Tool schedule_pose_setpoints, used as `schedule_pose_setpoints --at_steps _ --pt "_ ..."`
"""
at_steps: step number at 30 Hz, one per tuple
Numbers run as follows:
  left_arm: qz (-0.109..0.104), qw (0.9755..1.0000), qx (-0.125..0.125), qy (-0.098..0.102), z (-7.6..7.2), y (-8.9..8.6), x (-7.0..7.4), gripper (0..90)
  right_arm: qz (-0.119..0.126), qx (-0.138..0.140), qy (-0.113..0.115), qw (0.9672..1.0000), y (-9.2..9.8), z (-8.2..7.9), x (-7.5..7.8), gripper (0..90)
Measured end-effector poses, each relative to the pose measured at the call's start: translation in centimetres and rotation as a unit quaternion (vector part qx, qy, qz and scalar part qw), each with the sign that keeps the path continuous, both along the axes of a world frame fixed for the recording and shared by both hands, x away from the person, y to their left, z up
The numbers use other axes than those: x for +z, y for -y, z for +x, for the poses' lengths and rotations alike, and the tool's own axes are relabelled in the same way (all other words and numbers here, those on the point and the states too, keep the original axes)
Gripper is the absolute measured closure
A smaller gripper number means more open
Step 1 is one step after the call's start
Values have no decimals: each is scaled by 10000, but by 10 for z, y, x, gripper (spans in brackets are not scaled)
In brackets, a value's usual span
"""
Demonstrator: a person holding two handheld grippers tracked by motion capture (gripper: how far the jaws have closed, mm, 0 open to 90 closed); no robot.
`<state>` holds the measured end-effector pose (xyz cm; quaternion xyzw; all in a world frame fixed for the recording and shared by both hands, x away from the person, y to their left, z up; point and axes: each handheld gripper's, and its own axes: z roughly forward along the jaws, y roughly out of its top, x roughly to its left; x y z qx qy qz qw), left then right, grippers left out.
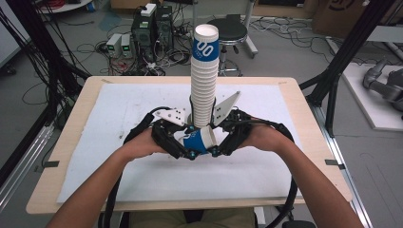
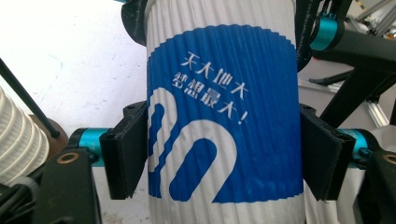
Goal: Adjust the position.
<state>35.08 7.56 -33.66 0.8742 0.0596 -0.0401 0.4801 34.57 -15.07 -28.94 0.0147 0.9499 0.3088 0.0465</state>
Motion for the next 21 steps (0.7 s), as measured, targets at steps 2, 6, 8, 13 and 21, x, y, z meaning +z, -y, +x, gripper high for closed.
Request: schedule_pose_setpoints --at_steps 2,6,8,13,21 --pt "14 10000 -29 -9 1 -1 0 267 -2 14 -3 10000 -1 0 0 214" --pt "-63 10000 -29 -68 0 -3 0 266 103 -13 -87 9999 0 1 -1 193" --pt "-122 9999 -41 -86 1 -4 0 268 274 -64 -229 9993 1 3 -1 190" --pt "-485 9987 -12 -159 0 -11 -3 272 801 -20 -372 9961 7 4 0 151" --pt "-1398 9897 163 -254 0 -23 -13 271 1850 -234 -619 9805 28 10 -3 134"
